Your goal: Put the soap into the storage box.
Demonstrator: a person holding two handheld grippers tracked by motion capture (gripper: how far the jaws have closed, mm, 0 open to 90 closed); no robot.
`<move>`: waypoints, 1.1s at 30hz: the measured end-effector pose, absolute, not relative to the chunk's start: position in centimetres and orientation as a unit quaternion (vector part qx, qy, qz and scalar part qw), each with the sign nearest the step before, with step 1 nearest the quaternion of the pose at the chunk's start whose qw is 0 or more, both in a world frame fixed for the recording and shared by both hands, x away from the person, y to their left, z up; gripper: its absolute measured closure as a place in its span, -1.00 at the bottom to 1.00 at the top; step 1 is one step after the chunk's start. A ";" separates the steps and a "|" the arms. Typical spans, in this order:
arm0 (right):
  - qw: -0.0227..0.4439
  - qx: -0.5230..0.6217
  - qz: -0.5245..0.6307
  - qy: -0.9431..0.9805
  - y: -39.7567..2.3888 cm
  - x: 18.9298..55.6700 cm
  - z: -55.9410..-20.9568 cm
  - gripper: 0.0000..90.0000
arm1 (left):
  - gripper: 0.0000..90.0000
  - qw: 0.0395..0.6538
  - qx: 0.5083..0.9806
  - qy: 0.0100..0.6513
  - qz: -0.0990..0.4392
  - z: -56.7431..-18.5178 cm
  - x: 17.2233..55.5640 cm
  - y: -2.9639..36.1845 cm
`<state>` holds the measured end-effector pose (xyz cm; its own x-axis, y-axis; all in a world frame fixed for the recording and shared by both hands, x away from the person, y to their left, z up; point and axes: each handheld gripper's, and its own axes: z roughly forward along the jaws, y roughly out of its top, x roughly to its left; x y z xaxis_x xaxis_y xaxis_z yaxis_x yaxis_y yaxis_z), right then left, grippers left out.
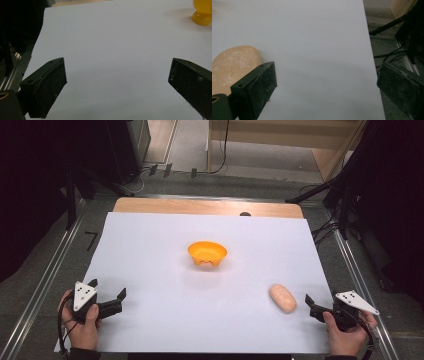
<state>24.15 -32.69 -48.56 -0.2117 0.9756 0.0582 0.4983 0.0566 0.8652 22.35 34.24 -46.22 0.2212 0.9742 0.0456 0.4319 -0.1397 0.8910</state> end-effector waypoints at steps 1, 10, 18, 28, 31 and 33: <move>0.304 0.555 0.402 0.661 -32.5 24.1 -48.5 -0.78 | -0.95 0.396 0.673 0.522 0.342 -46.2 22.3 34.2; 0.350 0.567 0.379 0.642 -31.9 23.8 -47.7 -0.44 | -0.95 0.393 0.676 0.523 0.341 -46.2 22.4 34.3; 0.371 0.540 0.378 0.654 -31.5 23.5 -47.1 0.11 | -0.94 0.394 0.675 0.522 0.342 -46.2 22.4 34.2; 0.310 0.509 0.449 0.665 -32.0 23.7 -46.6 0.02 | -0.92 0.390 0.678 0.521 0.343 -46.2 22.4 34.2; 0.295 0.516 0.460 0.660 -32.1 23.8 -46.6 -0.04 | -0.90 0.388 0.678 0.521 0.344 -46.2 22.4 34.1; 0.277 0.518 0.468 0.660 -32.4 23.9 -46.6 -0.09 | -0.90 0.388 0.678 0.521 0.345 -46.2 22.4 34.1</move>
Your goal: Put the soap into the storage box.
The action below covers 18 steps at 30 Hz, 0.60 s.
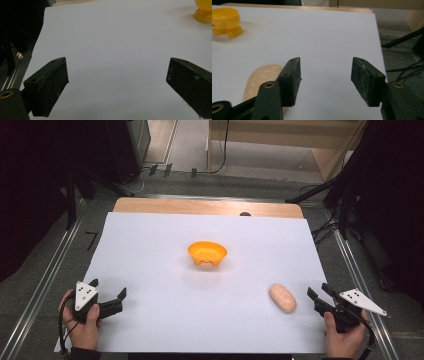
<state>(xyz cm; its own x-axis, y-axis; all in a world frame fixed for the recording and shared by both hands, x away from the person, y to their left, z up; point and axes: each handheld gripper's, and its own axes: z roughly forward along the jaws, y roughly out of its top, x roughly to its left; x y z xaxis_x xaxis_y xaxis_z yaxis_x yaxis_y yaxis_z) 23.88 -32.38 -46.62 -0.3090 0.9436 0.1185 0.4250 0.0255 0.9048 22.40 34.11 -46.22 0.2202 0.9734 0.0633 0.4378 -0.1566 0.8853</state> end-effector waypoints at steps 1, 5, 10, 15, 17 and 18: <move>0.269 0.520 0.473 0.658 -32.5 23.9 -46.6 -0.10 | -0.90 0.388 0.678 0.521 0.345 -46.2 22.4 34.1; 0.260 0.526 0.470 0.659 -32.7 23.9 -46.4 -0.25 | -0.90 0.388 0.678 0.520 0.345 -46.2 22.4 34.1; 0.203 0.505 0.458 0.703 -32.1 24.0 -46.2 -0.47 | -0.90 0.385 0.679 0.520 0.347 -46.3 22.4 34.0; 0.184 0.502 0.434 0.725 -30.6 24.3 -45.9 -0.70 | -0.90 0.383 0.680 0.519 0.349 -46.3 22.4 33.9; 0.188 0.505 0.420 0.730 -30.2 24.4 -45.9 -0.70 | -0.90 0.382 0.681 0.518 0.349 -46.3 22.4 33.9; 0.191 0.507 0.409 0.734 -29.9 24.5 -45.9 -0.71 | -0.90 0.381 0.682 0.518 0.349 -46.2 22.4 33.9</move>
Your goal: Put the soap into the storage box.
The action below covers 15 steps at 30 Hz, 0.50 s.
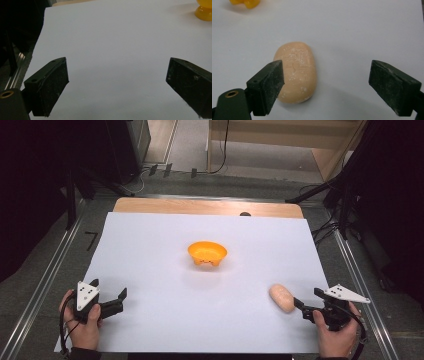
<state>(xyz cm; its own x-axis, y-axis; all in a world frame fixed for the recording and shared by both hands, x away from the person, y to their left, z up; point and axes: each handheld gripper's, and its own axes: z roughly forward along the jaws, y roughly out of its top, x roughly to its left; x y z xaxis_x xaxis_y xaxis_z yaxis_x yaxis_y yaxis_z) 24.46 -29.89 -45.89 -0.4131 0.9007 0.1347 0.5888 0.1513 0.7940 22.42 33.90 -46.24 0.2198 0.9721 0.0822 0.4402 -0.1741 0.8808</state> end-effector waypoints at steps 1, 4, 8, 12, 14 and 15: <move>0.191 0.505 0.398 0.742 -29.6 24.6 -45.9 -0.70 | -0.90 0.380 0.682 0.517 0.350 -46.2 22.4 33.9; 0.173 0.497 0.381 0.761 -28.5 24.9 -46.1 -0.70 | -0.90 0.381 0.682 0.517 0.350 -46.3 22.4 33.9; 0.158 0.495 0.372 0.770 -27.8 25.0 -46.3 -0.69 | -0.89 0.380 0.682 0.516 0.351 -46.3 22.4 33.8; 0.136 0.503 0.358 0.775 -27.2 25.1 -46.4 -0.61 | -0.89 0.376 0.686 0.513 0.353 -46.3 22.4 33.7; 0.132 0.506 0.349 0.778 -26.9 25.1 -46.3 -0.58 | -0.89 0.375 0.686 0.513 0.354 -46.3 22.4 33.7; 0.131 0.506 0.347 0.779 -26.7 25.2 -46.3 -0.57 | -0.89 0.374 0.686 0.513 0.355 -46.3 22.4 33.6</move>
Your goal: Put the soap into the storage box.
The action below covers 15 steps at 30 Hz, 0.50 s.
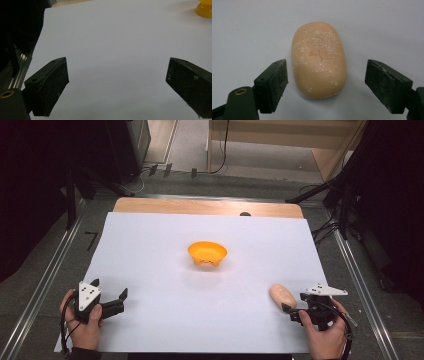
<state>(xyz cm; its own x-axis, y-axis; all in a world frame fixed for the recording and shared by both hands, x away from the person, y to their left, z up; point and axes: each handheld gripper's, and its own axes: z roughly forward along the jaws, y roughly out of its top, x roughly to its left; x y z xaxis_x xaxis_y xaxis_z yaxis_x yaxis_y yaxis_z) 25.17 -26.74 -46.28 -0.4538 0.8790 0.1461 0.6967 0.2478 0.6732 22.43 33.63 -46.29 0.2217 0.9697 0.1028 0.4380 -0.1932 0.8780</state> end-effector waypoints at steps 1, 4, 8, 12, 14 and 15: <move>0.130 0.507 0.343 0.780 -26.6 25.2 -46.2 -0.57 | -0.89 0.375 0.686 0.513 0.355 -46.3 22.4 33.6; 0.125 0.511 0.336 0.781 -26.3 25.4 -46.1 -0.56 | -0.89 0.374 0.687 0.511 0.356 -46.3 22.4 33.6; 0.114 0.519 0.320 0.784 -25.7 26.1 -45.9 -0.56 | -0.88 0.371 0.689 0.510 0.357 -46.3 22.4 33.5; 0.098 0.525 0.303 0.789 -25.3 26.9 -45.7 -0.53 | -0.88 0.368 0.690 0.509 0.359 -46.3 22.4 33.5; 0.085 0.525 0.302 0.791 -25.1 27.1 -45.7 -0.51 | -0.87 0.368 0.690 0.508 0.360 -46.3 22.4 33.5; 0.083 0.525 0.297 0.793 -25.0 27.2 -45.7 -0.51 | -0.87 0.367 0.691 0.507 0.361 -46.3 22.4 33.4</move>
<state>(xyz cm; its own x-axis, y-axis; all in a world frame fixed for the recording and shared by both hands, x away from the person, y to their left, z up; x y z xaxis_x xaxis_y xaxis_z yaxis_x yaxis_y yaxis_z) 27.23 -24.99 -45.73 -0.4350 0.8823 0.1798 0.7832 0.2722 0.5590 22.43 33.44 -46.32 0.2252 0.9661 0.1265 0.4371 -0.2162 0.8730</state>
